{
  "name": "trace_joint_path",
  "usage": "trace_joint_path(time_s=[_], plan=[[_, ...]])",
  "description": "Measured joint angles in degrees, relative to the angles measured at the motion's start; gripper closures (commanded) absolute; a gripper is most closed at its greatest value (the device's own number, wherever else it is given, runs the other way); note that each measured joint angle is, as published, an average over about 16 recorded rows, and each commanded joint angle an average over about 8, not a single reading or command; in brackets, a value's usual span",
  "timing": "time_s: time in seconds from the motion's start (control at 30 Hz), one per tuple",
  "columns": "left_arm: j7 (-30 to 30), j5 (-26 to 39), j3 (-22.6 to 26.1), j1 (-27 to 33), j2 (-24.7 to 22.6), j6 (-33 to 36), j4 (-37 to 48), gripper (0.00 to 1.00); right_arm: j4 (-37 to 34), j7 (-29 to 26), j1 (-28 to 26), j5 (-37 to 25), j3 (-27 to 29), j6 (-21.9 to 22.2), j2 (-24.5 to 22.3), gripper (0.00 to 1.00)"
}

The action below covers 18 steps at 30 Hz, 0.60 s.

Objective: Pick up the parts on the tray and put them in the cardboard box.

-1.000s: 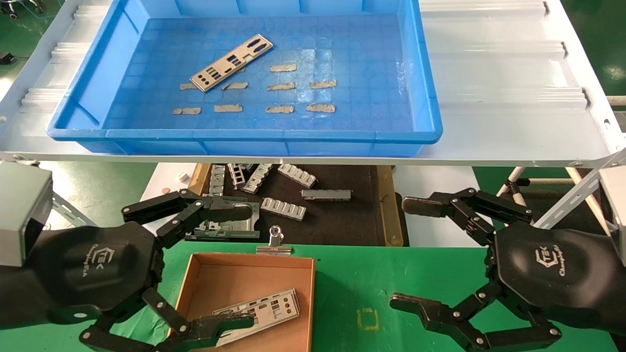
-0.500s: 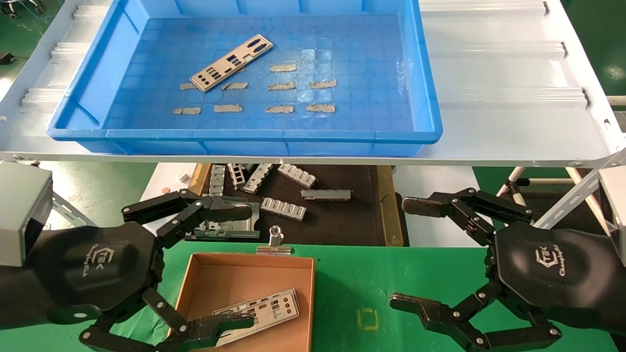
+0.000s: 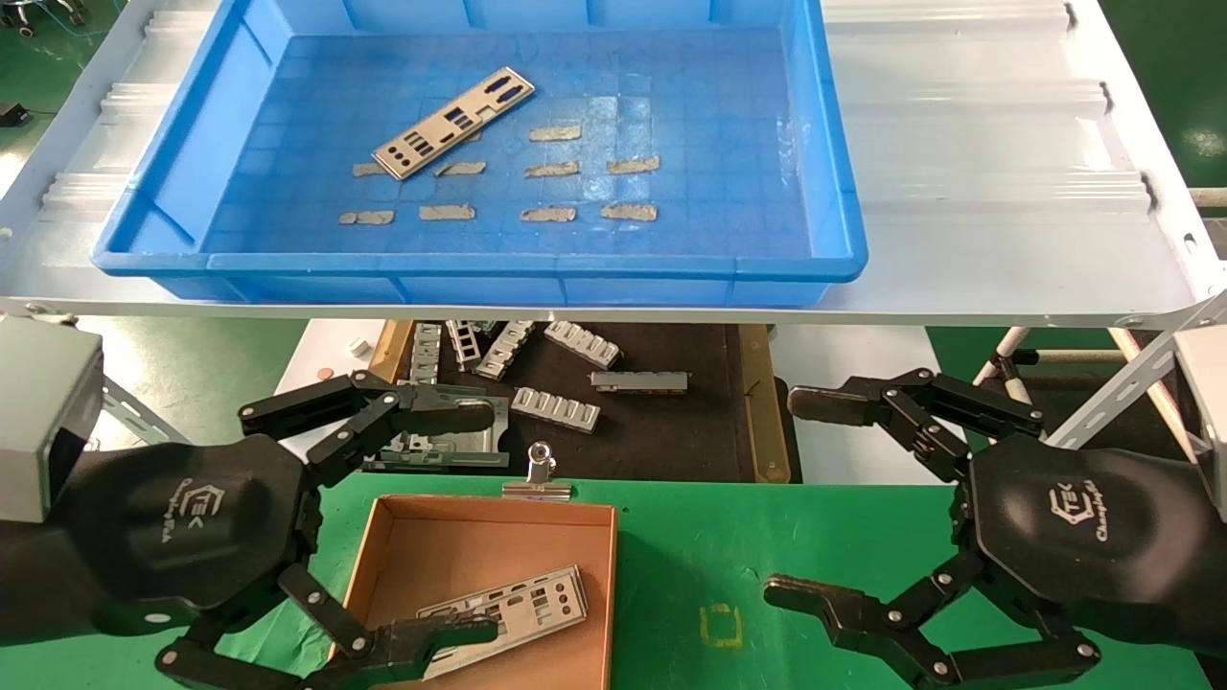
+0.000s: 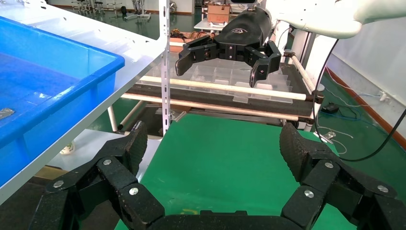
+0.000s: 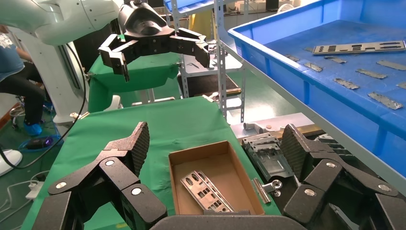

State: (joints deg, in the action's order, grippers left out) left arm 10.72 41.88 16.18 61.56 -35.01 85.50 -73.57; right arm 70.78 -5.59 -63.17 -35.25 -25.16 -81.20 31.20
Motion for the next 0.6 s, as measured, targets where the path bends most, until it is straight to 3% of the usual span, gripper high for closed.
trace_joint_path(time_s=[0.6], plan=[[0.0, 0.0, 0.0, 0.0, 0.0, 0.0, 0.0, 0.00, 0.0, 0.0, 0.0, 0.0, 0.0, 0.0, 0.0, 0.00]])
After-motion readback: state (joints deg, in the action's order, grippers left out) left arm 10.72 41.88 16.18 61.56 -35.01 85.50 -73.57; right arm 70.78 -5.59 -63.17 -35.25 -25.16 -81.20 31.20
